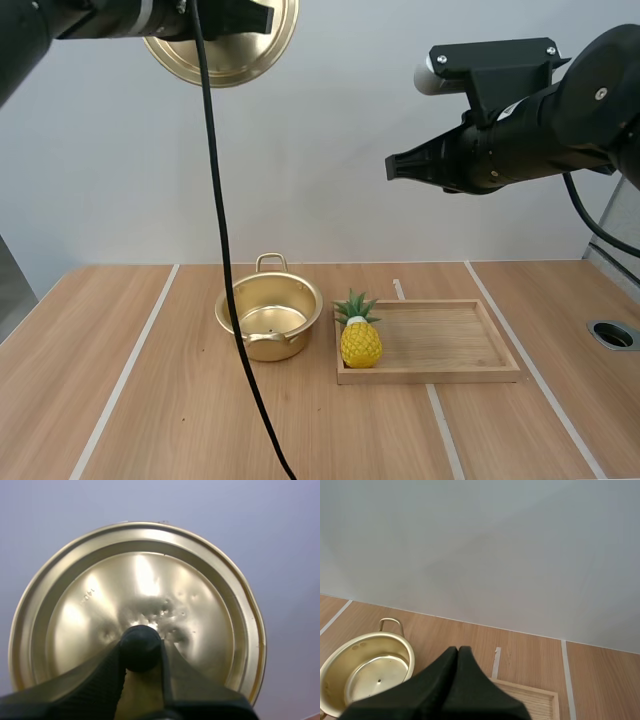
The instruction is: Open the pot, put the pineapple inside, and close it
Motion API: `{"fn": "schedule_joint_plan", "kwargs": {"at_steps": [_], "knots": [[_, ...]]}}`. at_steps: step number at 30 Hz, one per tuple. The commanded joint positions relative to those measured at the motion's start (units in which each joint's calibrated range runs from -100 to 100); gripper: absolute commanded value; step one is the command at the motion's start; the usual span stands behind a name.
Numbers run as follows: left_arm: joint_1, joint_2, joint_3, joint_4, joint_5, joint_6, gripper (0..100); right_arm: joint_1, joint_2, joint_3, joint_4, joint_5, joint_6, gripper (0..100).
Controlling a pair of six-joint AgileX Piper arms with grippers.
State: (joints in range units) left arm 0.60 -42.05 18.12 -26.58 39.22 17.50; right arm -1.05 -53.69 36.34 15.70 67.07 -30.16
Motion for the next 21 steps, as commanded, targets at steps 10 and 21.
{"fn": "schedule_joint_plan", "kwargs": {"at_steps": [10,21], "knots": [[1.88,-7.8,-0.4,6.3,-2.9,-11.6,0,-0.2,-0.2,-0.6,1.8,2.5,-0.4,0],[3.63,-10.8,-0.4,6.3,1.1,-16.7,0,-0.2,-0.2,-0.6,4.7,4.3,-3.8,0]]}}
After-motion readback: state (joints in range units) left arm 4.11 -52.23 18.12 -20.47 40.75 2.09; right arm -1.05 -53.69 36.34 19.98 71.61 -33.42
